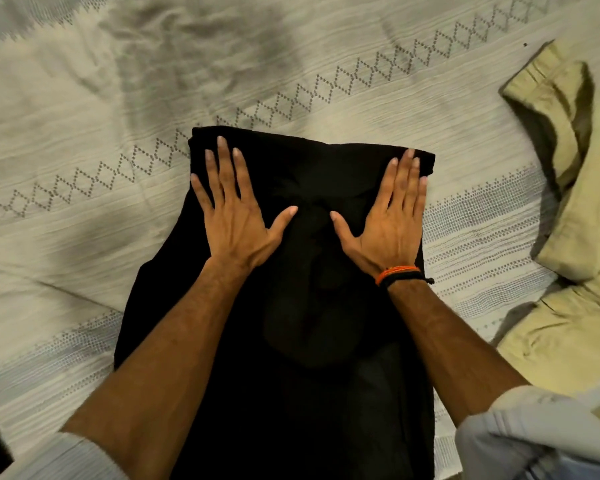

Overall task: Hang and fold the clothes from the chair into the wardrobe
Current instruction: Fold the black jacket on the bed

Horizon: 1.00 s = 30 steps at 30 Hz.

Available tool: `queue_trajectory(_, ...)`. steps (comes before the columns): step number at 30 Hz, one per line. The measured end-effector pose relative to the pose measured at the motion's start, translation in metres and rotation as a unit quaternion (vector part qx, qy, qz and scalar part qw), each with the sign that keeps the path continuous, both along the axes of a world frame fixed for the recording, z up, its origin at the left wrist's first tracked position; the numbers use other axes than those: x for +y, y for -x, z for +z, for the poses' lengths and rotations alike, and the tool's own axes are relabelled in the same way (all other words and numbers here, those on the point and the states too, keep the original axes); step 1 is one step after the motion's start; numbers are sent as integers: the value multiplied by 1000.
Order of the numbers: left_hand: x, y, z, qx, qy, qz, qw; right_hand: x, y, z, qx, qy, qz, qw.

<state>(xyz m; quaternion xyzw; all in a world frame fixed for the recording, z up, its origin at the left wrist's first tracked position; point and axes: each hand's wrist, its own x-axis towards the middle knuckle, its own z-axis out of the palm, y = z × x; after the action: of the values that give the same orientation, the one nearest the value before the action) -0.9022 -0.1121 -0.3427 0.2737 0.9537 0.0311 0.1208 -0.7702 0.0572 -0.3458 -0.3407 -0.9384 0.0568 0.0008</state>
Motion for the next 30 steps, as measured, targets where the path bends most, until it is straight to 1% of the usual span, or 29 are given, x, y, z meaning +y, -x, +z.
queue_trajectory(4, -6, -3, -10, -29, 4, 26, 999, -1, -10, -10, -7, 16, -12, 1000)
queue_trajectory(9, -4, 2, -24, -82, 17, 17, 996, -2, -9, -26, -36, 26, -15, 999)
queue_trajectory(13, -4, 7, -20, -94, 24, 16, 995, -1, -7, -21, -40, 55, -19, 997)
queue_trajectory(17, -8, 3, 3, -114, 21, 5, 993, -4, -8, 3, -33, 99, -18, 994)
queue_trajectory(21, -19, -26, 33, -127, -8, 4, 992, -24, -25, 35, 10, 126, -1, 992)
queue_trajectory(23, -27, -42, 46, -147, -21, 9, 989, -39, -36, 49, 27, 148, 4, 989)
queue_trajectory(26, -51, -74, 69, -154, -29, 14, 988, -70, -67, 73, 40, 166, 9, 985)
queue_trajectory(30, -86, -114, 96, -165, -27, 13, 986, -111, -116, 96, 43, 165, -2, 985)
